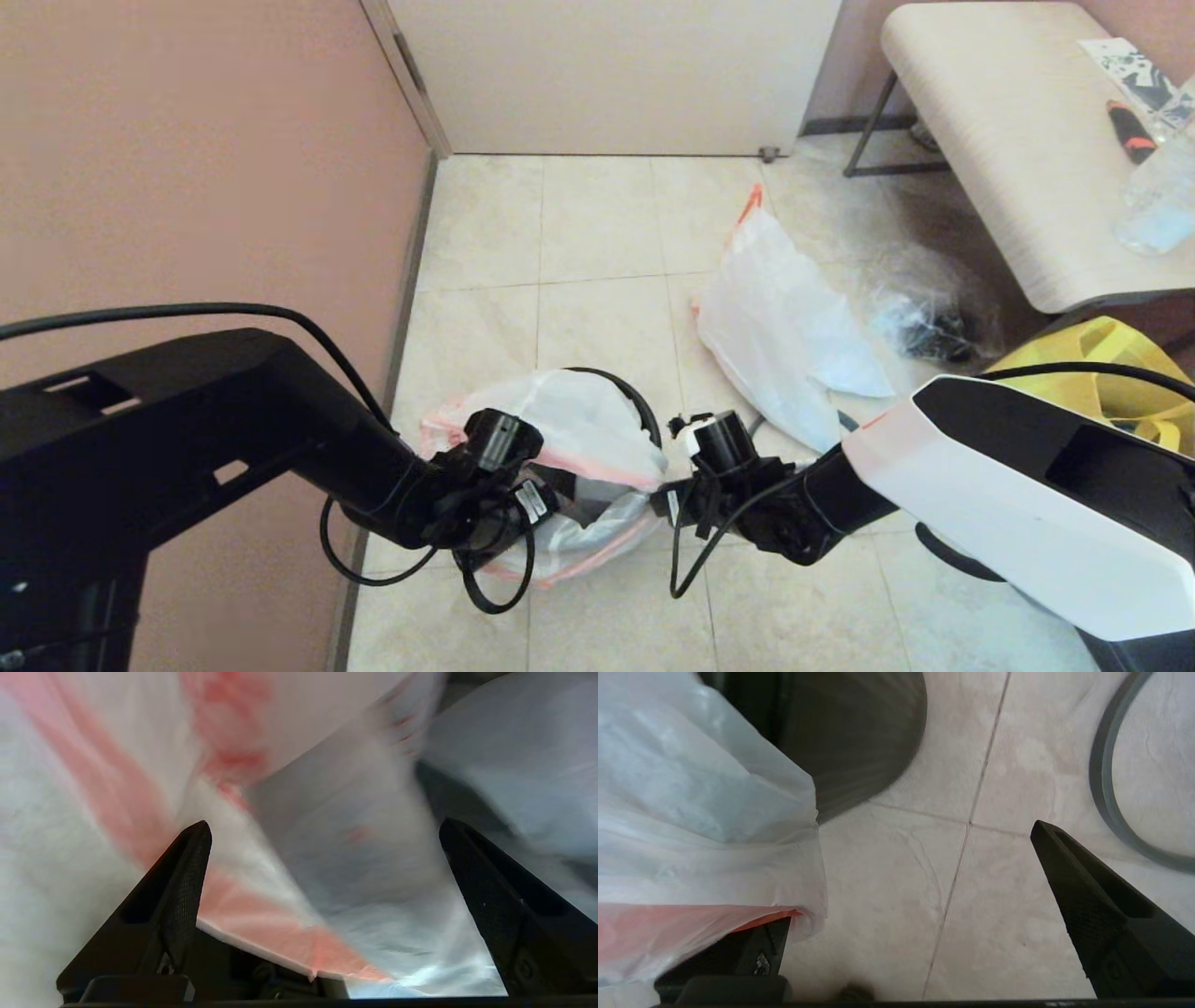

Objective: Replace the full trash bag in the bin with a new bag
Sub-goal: Put the new garbage bag on the trash can

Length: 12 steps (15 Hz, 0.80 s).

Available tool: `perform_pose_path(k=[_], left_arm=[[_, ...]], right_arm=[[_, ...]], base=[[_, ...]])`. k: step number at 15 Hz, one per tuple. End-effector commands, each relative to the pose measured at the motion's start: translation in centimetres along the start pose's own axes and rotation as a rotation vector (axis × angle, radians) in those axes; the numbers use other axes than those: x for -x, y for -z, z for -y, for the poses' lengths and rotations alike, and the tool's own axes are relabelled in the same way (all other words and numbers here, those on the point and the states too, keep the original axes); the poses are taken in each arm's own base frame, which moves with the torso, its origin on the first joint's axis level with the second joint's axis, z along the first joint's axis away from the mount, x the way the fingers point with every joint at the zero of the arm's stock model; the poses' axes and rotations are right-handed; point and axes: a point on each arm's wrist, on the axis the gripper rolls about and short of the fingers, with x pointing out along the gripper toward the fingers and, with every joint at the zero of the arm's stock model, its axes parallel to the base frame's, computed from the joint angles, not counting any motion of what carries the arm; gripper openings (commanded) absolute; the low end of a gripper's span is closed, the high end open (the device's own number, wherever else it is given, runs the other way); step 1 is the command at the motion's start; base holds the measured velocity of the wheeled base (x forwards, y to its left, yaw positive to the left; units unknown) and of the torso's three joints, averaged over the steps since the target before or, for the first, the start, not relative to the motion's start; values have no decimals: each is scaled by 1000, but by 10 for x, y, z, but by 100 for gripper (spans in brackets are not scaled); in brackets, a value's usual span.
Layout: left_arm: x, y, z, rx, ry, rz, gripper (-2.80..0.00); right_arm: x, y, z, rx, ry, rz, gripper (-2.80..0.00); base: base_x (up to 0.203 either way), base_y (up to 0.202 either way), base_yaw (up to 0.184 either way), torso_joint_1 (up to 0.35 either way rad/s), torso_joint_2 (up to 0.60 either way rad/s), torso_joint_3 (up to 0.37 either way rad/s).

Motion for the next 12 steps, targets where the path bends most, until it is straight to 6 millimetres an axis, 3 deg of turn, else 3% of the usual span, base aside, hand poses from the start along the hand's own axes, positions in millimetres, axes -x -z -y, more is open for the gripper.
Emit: perform_pose_path(k=[1,4,7,8,12], left_arm=[[-13,-1,3,24,-30,-15,0],[-35,-8,9,37,-53,-18,0],[-38,-19,16,51,-28,9,0],[-37,-22,18,54,-21,17,-280],[-24,-44,18,103,38,89,-280]], right_arm=[[-1,0,0,-5,0,10,0],[-1,-2,4,-11,5,12,0],[-1,-2,7,-14,8,9,0],[0,-2,6,-13,8,10,0],[17,-5,4,-11,-6,12,0]], base=[[0,0,0,0,0,0],[0,0,0,0,0,0],[0,0,0,0,0,0],[0,0,0,0,0,0],[0,0,0,0,0,0]])
